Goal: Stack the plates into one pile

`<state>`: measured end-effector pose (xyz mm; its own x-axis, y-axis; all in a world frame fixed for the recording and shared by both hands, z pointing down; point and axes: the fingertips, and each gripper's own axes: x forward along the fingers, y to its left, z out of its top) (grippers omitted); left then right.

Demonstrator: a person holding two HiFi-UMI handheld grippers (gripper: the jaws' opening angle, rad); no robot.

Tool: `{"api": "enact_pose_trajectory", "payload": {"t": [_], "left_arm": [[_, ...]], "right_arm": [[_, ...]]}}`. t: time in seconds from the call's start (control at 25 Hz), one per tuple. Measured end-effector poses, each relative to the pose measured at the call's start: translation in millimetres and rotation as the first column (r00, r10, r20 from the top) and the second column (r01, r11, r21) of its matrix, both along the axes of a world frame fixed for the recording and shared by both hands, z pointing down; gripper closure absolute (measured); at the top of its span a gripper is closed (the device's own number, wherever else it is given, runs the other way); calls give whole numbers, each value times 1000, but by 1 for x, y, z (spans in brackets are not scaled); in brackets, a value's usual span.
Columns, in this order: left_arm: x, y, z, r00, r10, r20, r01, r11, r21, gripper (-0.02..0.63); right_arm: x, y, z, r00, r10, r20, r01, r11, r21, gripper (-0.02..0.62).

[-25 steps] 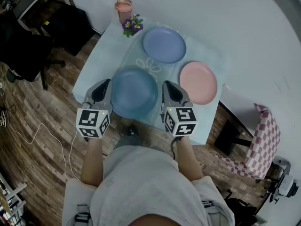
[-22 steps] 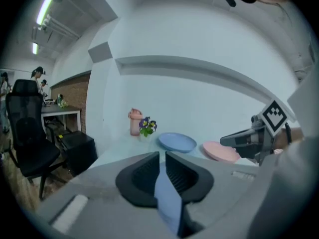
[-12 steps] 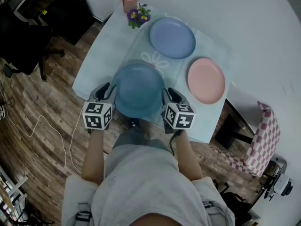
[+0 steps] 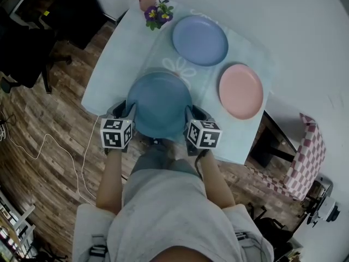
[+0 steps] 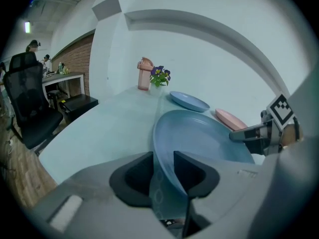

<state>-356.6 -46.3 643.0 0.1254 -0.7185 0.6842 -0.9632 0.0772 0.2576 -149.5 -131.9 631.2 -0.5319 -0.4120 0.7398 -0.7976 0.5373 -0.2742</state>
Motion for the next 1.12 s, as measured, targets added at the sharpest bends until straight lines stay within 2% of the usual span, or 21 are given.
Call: {"api": "enact_pose_trajectory", "payload": {"t": [0.04,0.2,0.32,0.56,0.72,0.84,1.12], "left_arm": [[1,1,2,1000,1,2,-1,1000,-10,479],[-1,2,-3,1000,-15,-5,15,1000,-16,508],[-2,-5,-24,1000,-18,2,18,999,37,517],[6,-22,-61,1000,5,-3,-5,993,121,528],[20,-35,-76,999,53,-8,-51,986,160,528],[35,-48,-85,995,94,-45,-85,981,175,531],[88,-80,-98,972,208,-105,-185,963,195,542]], "right_arm": [[1,0,0,1000,5,-2,-5,1000,1,545],[-1,-2,-10,1000,4,5,-4,1000,29,548],[0,-7,-26,1000,4,16,-5,997,77,548],[12,-16,-56,994,68,81,-78,988,132,554],[29,-21,-71,988,116,102,-133,977,169,557],[47,-26,-80,979,169,112,-188,963,191,560],[108,-32,-102,945,300,128,-322,921,220,566]]}}
